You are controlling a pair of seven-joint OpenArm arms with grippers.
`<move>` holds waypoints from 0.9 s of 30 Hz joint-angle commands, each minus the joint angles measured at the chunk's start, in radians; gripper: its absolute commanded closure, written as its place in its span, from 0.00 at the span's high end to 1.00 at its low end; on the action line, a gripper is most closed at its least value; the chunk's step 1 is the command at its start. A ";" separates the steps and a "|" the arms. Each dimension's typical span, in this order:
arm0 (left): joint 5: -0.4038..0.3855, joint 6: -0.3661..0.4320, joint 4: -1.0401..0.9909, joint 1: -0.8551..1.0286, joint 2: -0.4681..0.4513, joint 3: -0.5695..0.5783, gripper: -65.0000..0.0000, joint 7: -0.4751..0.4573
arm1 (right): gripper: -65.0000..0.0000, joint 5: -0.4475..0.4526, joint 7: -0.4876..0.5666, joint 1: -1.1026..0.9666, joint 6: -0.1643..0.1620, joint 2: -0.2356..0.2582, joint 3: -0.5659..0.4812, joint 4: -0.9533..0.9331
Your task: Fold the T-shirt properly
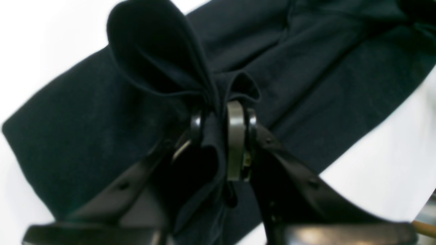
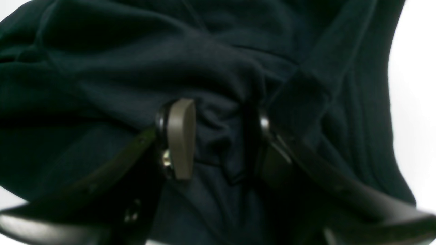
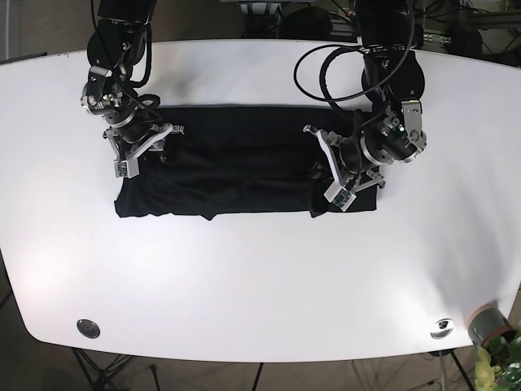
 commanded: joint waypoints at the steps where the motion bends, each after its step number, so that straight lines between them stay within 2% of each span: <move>1: -0.024 -0.001 -0.006 -0.027 -0.005 0.046 0.12 -0.049 | 0.36 0.002 -0.028 0.003 0.000 0.000 -0.001 0.006; 3: -0.024 -0.001 -0.018 -0.028 -0.005 0.069 0.18 -0.049 | 0.36 0.002 -0.028 0.003 0.000 0.000 -0.001 0.006; 5: -0.024 0.032 -0.021 -0.028 -0.005 0.082 0.28 -0.049 | 0.36 0.002 -0.028 0.003 0.000 0.000 -0.001 0.008; 10: -0.024 0.159 -0.021 -0.031 0.001 0.112 0.54 -0.052 | 0.36 0.004 -0.028 0.003 0.000 0.000 -0.001 0.011; 12: -0.025 0.187 -0.015 -0.031 0.001 0.143 0.59 -0.052 | 0.36 0.004 -0.029 0.003 0.000 0.000 -0.001 0.012; 16: -0.025 0.200 0.064 -0.045 -0.005 0.211 0.60 -0.077 | 0.36 0.004 -0.029 0.003 0.000 0.000 -0.001 0.012; 20: -0.025 0.200 0.153 -0.044 -0.006 0.214 0.60 -0.087 | 0.36 0.011 -0.029 0.004 0.000 0.000 -0.001 0.022; 27: -0.028 0.199 0.157 -0.030 -0.060 0.131 0.60 -0.089 | 0.36 0.165 -0.034 -0.002 -0.002 0.008 0.003 0.117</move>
